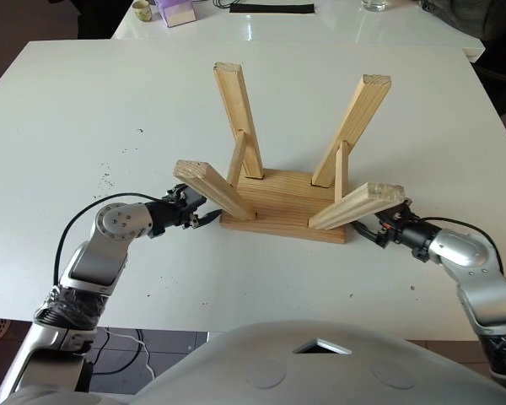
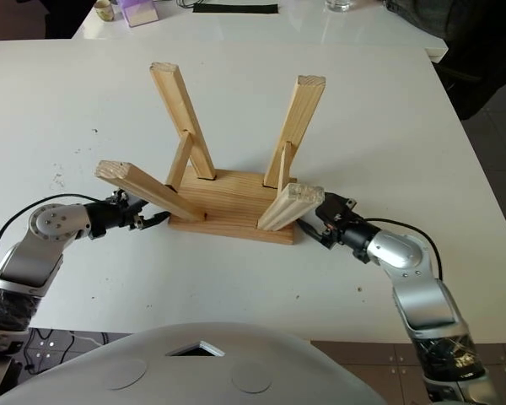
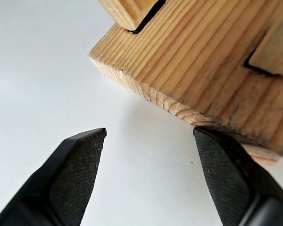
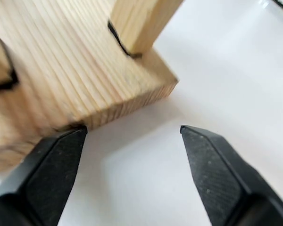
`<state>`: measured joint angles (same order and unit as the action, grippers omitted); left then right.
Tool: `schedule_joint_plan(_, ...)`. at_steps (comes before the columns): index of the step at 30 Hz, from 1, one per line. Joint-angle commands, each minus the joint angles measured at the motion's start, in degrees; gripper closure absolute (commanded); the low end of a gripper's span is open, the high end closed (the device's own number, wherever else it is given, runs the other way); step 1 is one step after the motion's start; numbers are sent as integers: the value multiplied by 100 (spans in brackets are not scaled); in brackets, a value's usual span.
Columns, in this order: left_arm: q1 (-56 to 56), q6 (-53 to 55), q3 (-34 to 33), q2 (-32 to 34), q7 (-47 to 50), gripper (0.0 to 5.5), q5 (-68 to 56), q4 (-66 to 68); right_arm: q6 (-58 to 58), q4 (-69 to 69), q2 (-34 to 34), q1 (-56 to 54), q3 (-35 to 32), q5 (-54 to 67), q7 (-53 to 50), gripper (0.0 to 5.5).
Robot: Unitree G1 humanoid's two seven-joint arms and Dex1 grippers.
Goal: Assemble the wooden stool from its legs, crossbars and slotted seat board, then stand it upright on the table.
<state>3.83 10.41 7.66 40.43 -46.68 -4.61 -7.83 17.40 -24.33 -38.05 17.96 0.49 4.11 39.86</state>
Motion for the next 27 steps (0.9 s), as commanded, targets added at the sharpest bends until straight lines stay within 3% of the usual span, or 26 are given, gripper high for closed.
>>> schedule_joint_plan(1,428,-265,-29,61,25,206,126,116,10,-174,-193,392,-186,85,141,181)
schedule_joint_plan(10,651,-708,427,14,-154,206,269,112,68,-206,190,229,680,-198,-57,181)
schedule_joint_plan(14,645,-488,309,85,-399,206,-221,-276,220,-621,185,375,790,-103,-31,181)
schedule_joint_plan(22,572,1632,-878,743,-1209,206,-2814,-2194,1333,-2561,-251,838,-388,1337,435,181)
schedule_joint_plan(27,410,2175,-1242,1040,-1357,206,-3205,-2421,1919,-3157,-669,807,-1226,2311,776,181)
